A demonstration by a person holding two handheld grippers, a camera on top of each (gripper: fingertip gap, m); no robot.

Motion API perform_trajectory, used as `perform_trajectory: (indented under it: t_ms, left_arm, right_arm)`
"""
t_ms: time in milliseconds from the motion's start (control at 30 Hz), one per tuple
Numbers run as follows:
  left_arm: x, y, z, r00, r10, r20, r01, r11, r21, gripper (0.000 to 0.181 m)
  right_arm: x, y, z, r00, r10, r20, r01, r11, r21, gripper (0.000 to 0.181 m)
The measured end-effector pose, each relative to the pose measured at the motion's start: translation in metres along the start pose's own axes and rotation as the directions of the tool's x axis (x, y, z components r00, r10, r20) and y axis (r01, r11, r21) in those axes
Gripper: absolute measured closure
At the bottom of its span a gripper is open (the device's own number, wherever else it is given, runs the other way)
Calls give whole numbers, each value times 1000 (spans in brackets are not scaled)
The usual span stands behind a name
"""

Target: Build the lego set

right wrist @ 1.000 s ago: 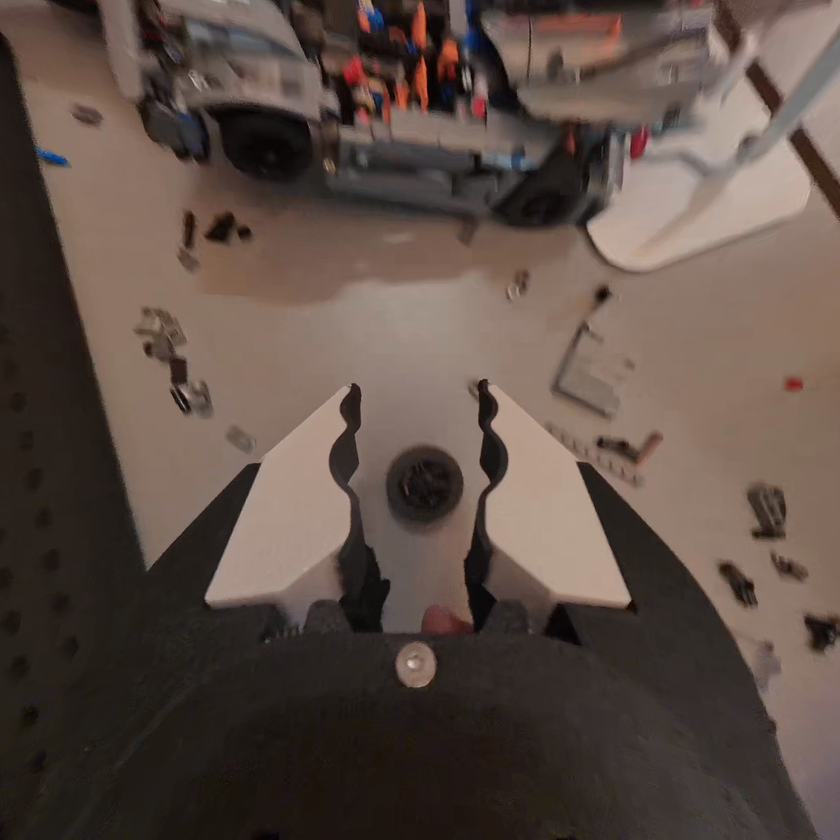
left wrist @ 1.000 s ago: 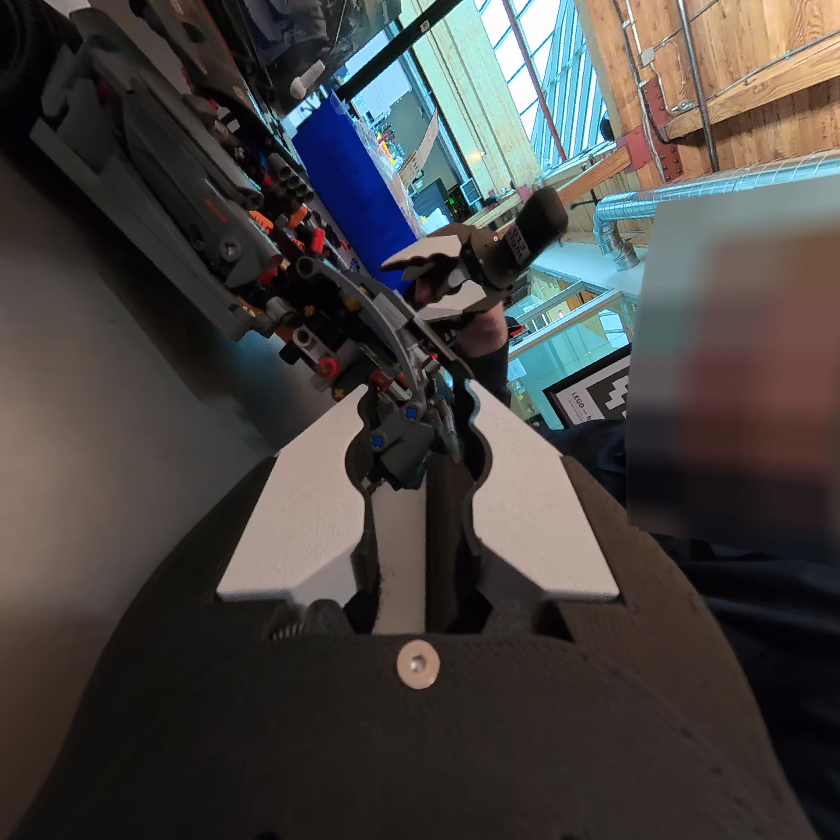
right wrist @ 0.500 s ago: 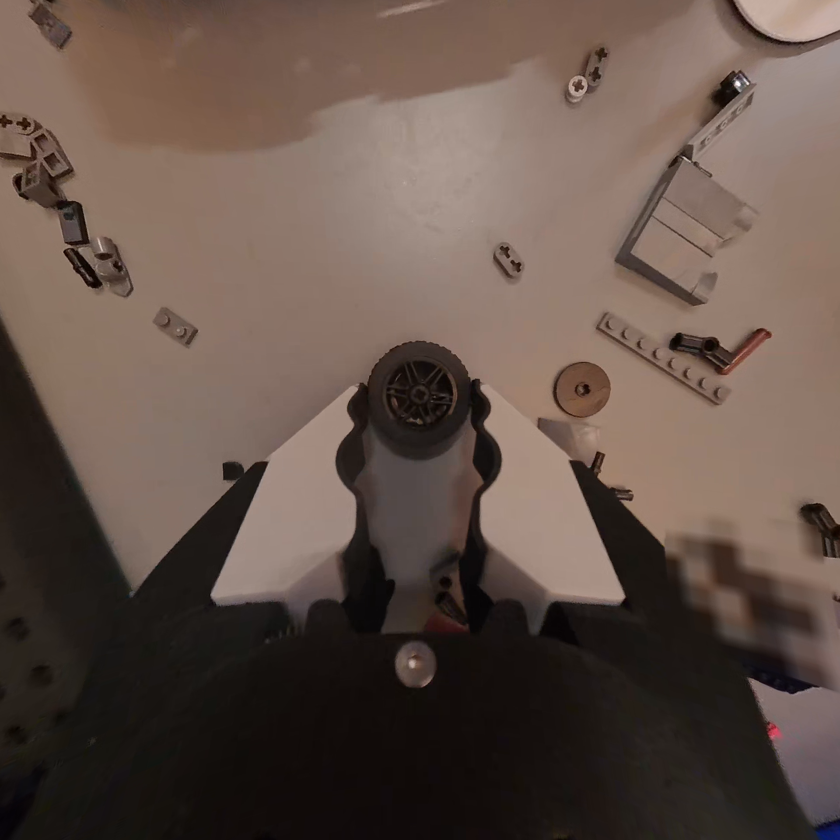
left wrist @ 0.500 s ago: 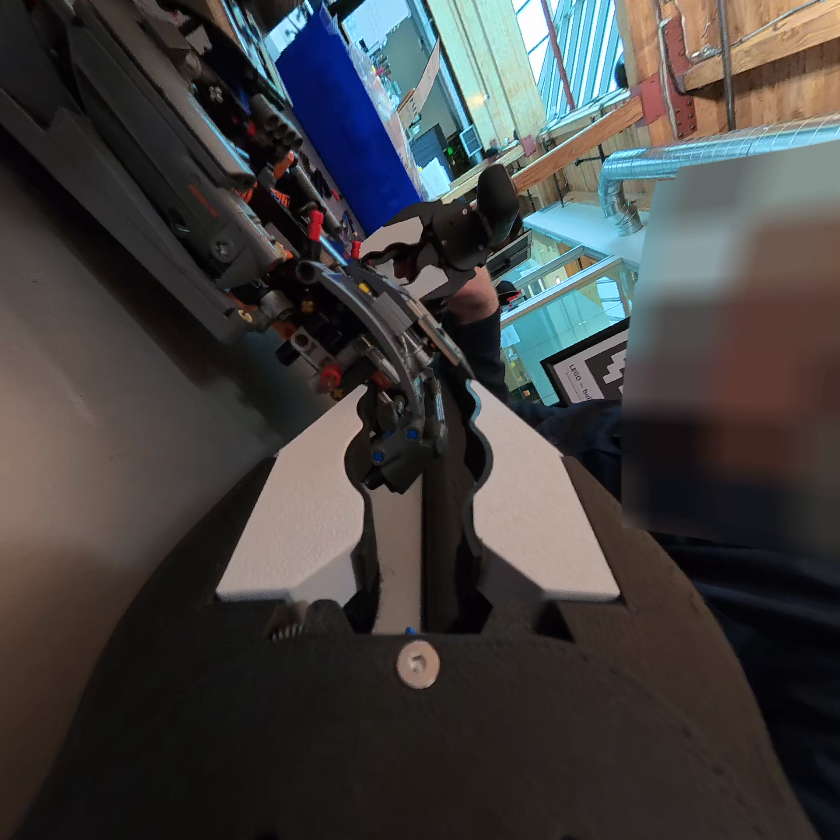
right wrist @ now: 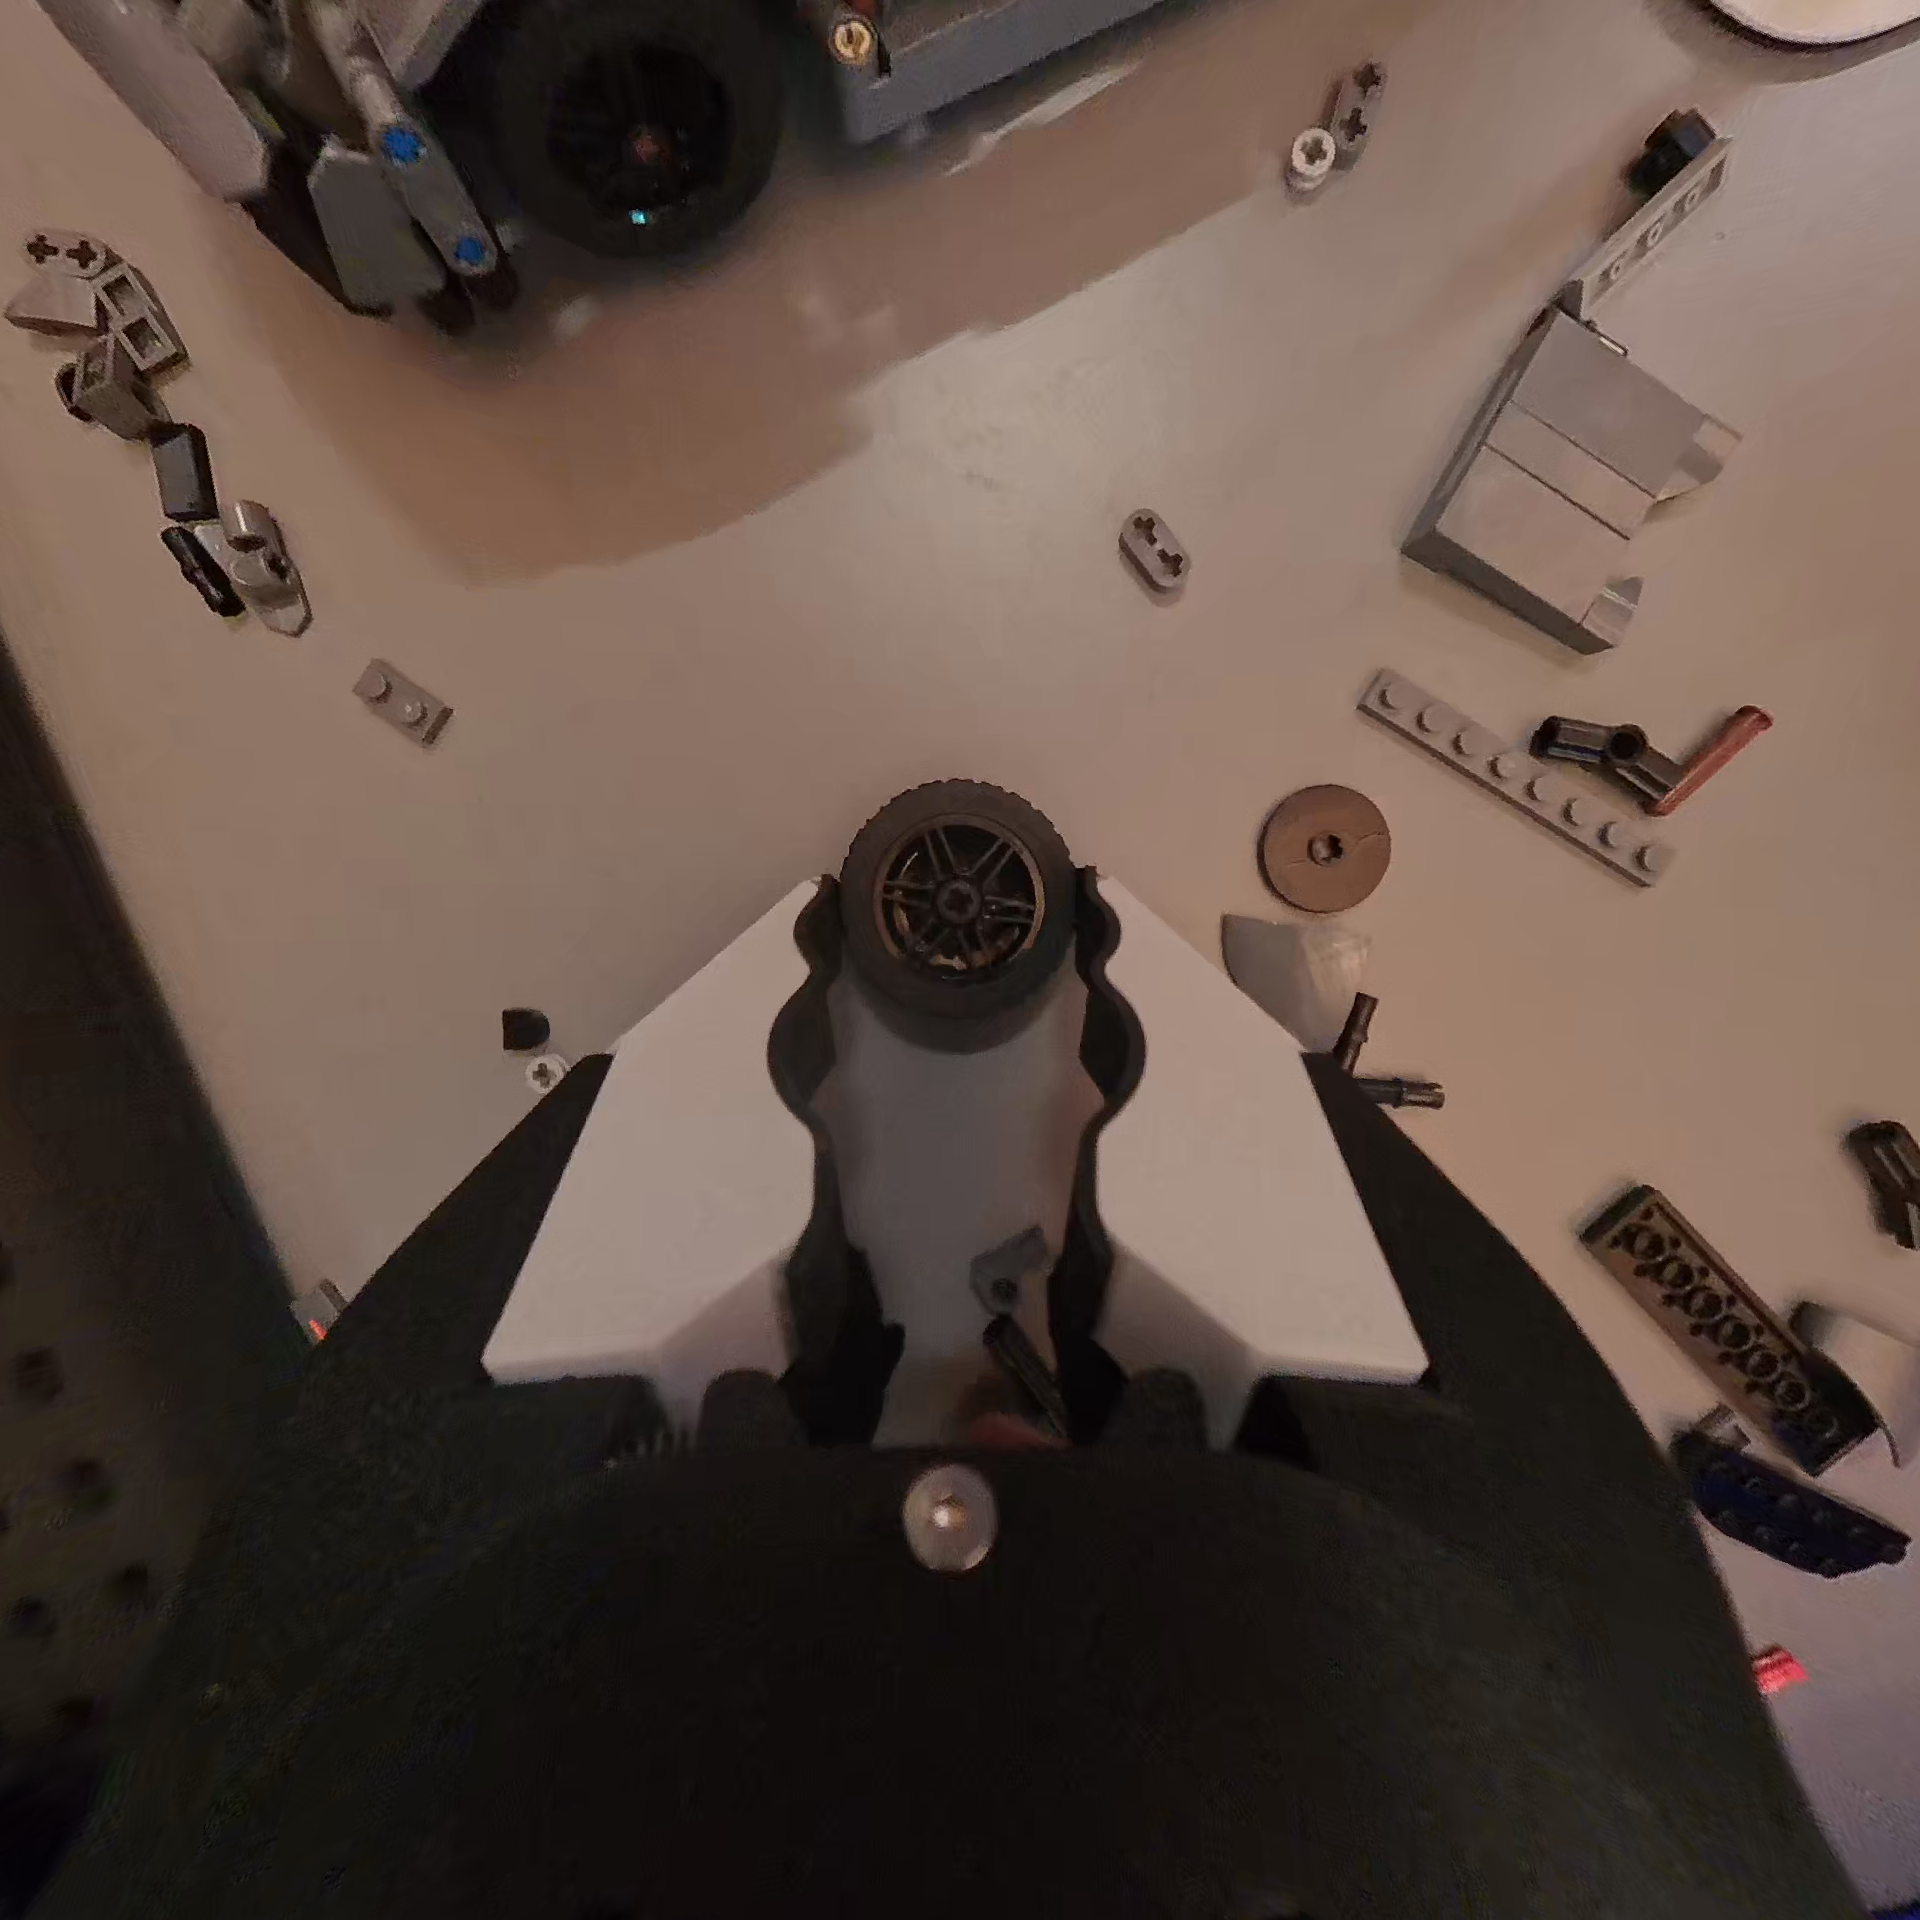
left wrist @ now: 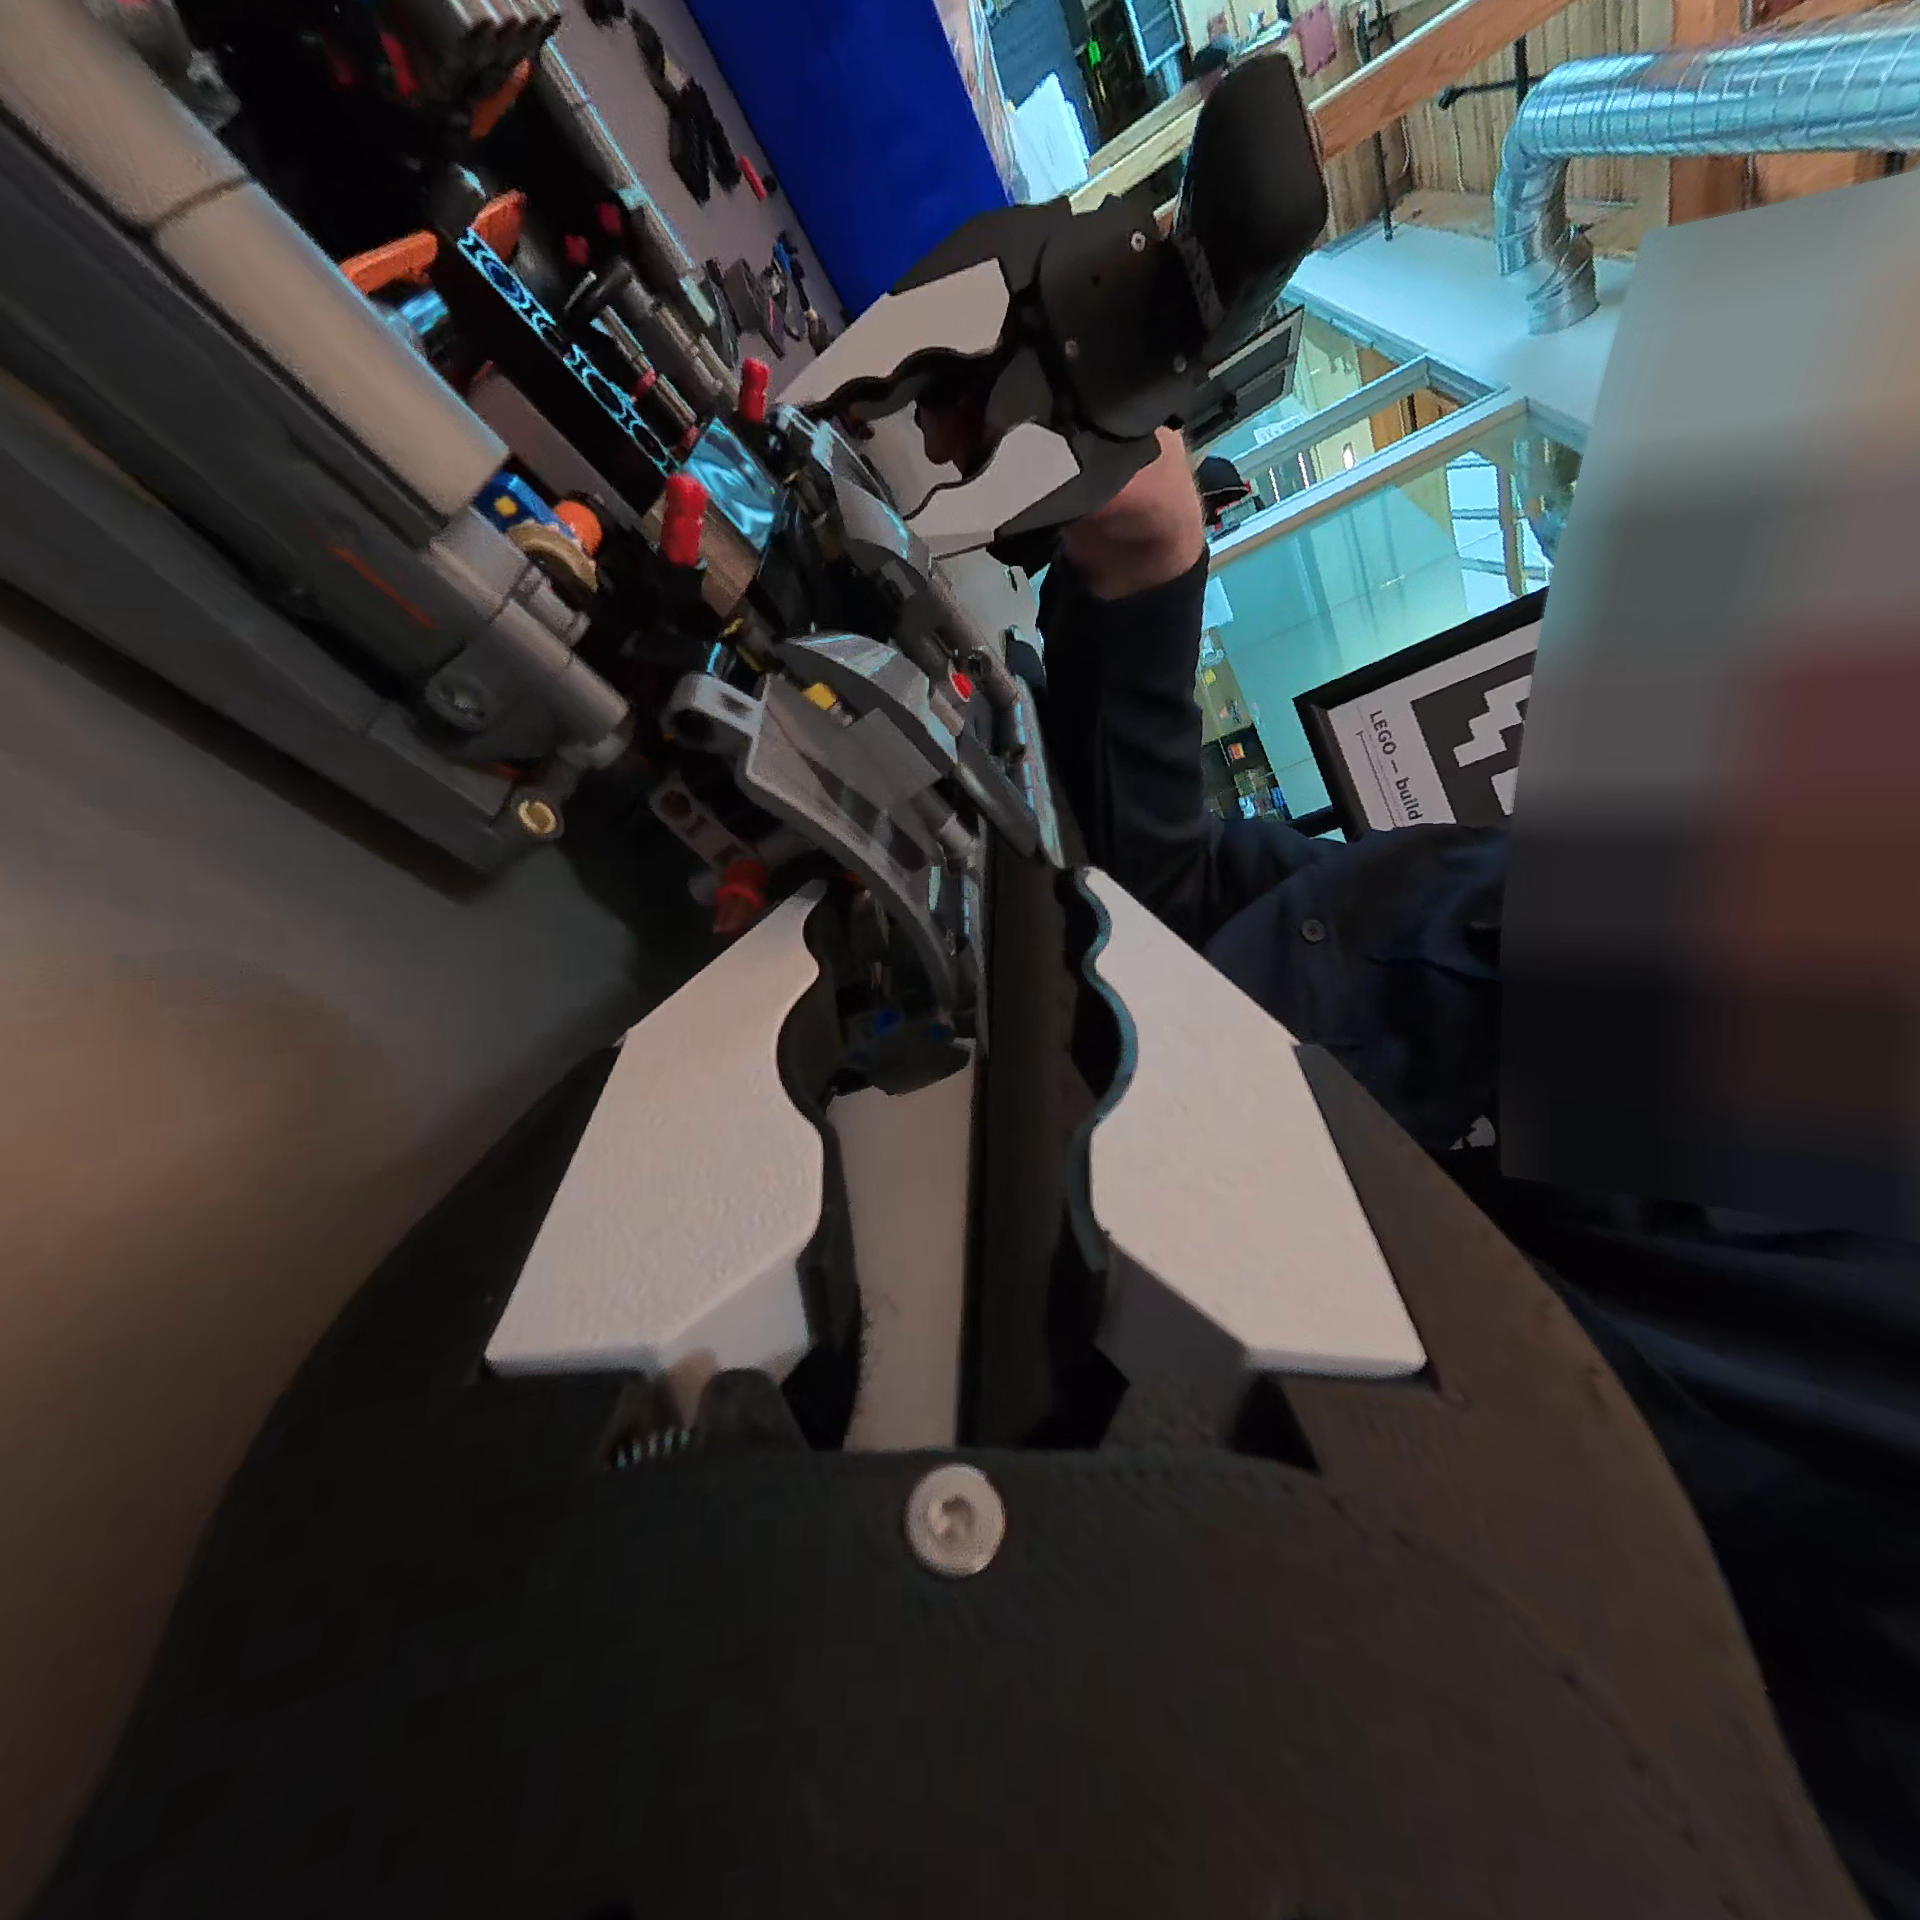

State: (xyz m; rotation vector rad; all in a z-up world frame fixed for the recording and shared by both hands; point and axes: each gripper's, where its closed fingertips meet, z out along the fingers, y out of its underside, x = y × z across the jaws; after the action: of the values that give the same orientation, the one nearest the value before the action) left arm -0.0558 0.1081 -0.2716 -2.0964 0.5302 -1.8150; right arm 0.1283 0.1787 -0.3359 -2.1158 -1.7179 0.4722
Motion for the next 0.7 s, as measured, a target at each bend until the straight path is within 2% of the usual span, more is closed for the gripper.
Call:
perform_trajectory:
  t_ms: [233, 367, 533, 600, 700]
  left_arm:
    - [6, 3, 34, 1000, -8, -22, 6, 997, -73, 139]
    - [13, -1, 52, 997, -22, -72, 15, 996, -92, 144]
    - [8, 2, 62, 997, -29, -66, 23, 995, -98, 144]
    - [8, 4, 65, 999, 8, -52, -14, 993, -115, 139]
    - [10, 8, 64, 999, -13, -44, 6, 989, -145, 128]
  right_arm:
    - [3, -2, -7, 1000, 15, 10, -15, 999, 44, 138]
    - [7, -3, -14, 999, 34, 7, -35, 996, 80, 138]
    - [12, -3, -23, 999, 53, -3, -53, 991, 126, 138]
    - [14, -5, -27, 999, 48, -8, -46, 988, 150, 138]
    - [11, -12, -31, 1000, 25, -2, -24, 980, 200, 138]
